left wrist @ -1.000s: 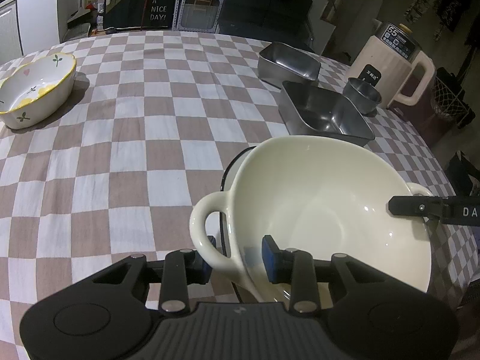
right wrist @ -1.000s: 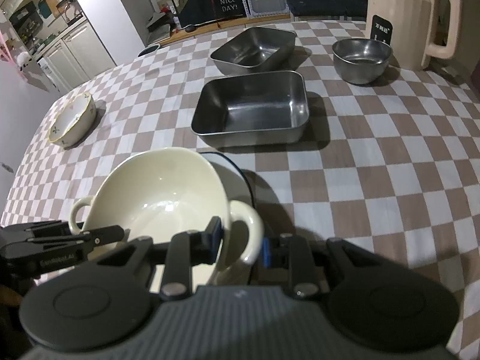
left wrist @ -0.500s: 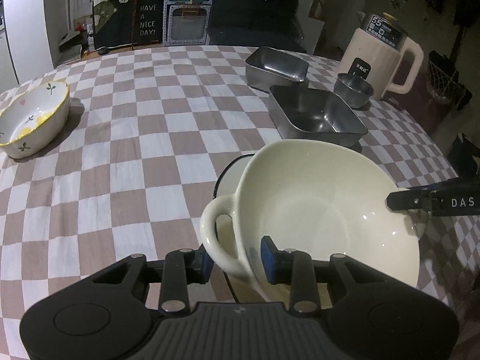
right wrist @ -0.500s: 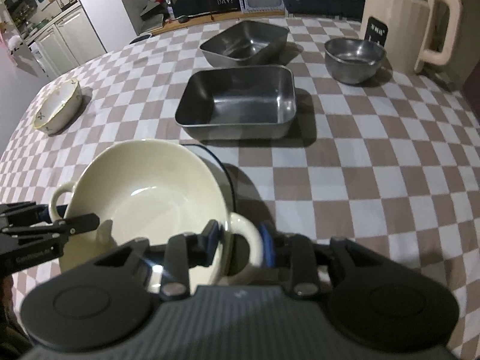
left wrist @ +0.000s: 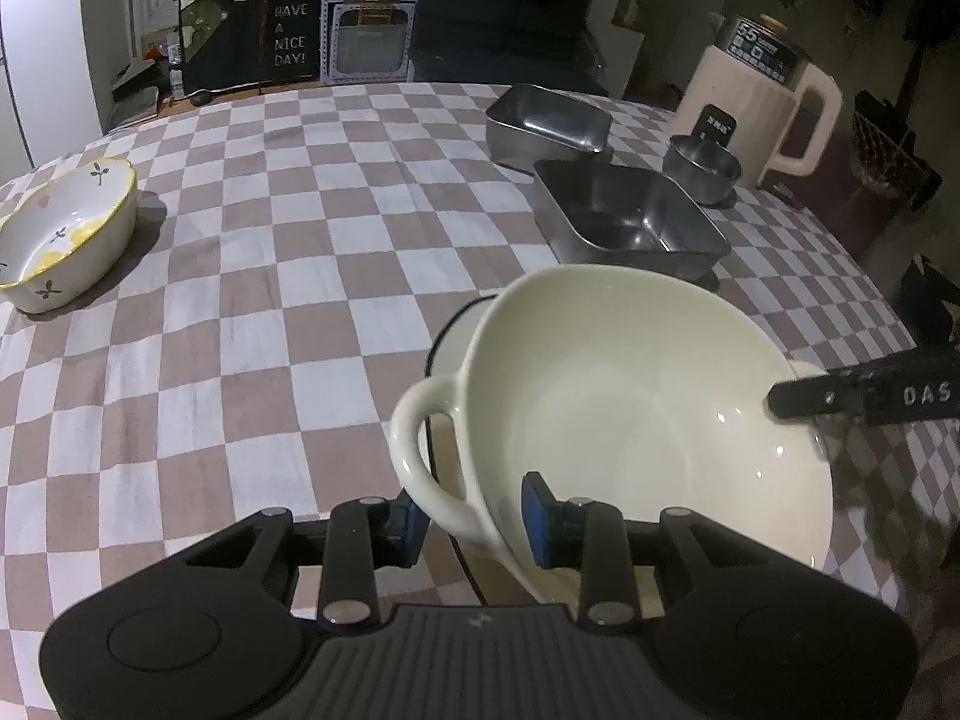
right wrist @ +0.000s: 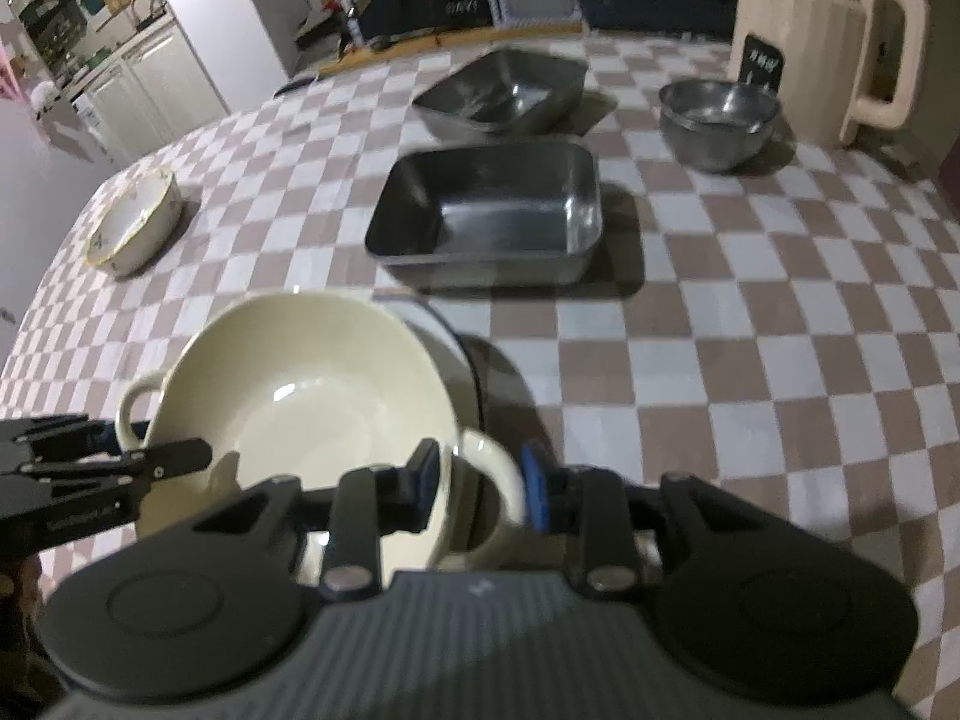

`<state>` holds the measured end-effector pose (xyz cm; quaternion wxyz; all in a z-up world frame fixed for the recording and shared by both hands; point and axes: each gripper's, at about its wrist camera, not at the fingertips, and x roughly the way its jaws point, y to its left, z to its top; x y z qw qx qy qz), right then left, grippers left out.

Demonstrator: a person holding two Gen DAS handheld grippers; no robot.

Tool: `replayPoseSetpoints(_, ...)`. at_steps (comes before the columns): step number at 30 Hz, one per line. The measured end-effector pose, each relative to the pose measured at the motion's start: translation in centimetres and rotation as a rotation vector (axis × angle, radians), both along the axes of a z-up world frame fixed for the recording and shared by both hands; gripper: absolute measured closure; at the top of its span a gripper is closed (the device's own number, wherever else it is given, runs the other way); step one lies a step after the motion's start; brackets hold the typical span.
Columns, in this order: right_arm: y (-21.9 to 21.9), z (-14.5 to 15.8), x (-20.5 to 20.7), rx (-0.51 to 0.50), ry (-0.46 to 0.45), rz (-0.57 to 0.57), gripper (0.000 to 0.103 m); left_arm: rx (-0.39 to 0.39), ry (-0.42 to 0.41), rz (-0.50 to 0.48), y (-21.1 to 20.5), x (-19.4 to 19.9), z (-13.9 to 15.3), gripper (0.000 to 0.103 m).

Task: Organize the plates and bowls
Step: 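Lower the cream bowl onto the cloth and open both tools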

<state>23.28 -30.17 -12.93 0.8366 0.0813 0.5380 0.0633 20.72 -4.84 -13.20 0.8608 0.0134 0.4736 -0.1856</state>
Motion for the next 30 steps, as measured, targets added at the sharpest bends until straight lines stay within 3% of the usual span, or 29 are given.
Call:
replayPoseSetpoints(5,0.2,-0.1,-0.5,-0.007,0.016,0.036,0.066,-0.004,-0.005,0.012,0.4,-0.1,0.3,0.069)
replayPoseSetpoints(21,-0.3,-0.2,0.1,0.027,-0.002,-0.001,0.068,0.0,-0.008,0.032,0.5,-0.4,0.9,0.067)
replayPoseSetpoints(25,-0.2,-0.1,-0.1,0.02,0.0,-0.009,0.066,0.008,0.015,0.045,0.8,-0.5,0.8,0.05)
replayPoseSetpoints(30,0.0,0.5,-1.0,0.028,-0.026,0.0,0.05,0.007,0.021,0.062,0.9,-1.0,1.3,0.029)
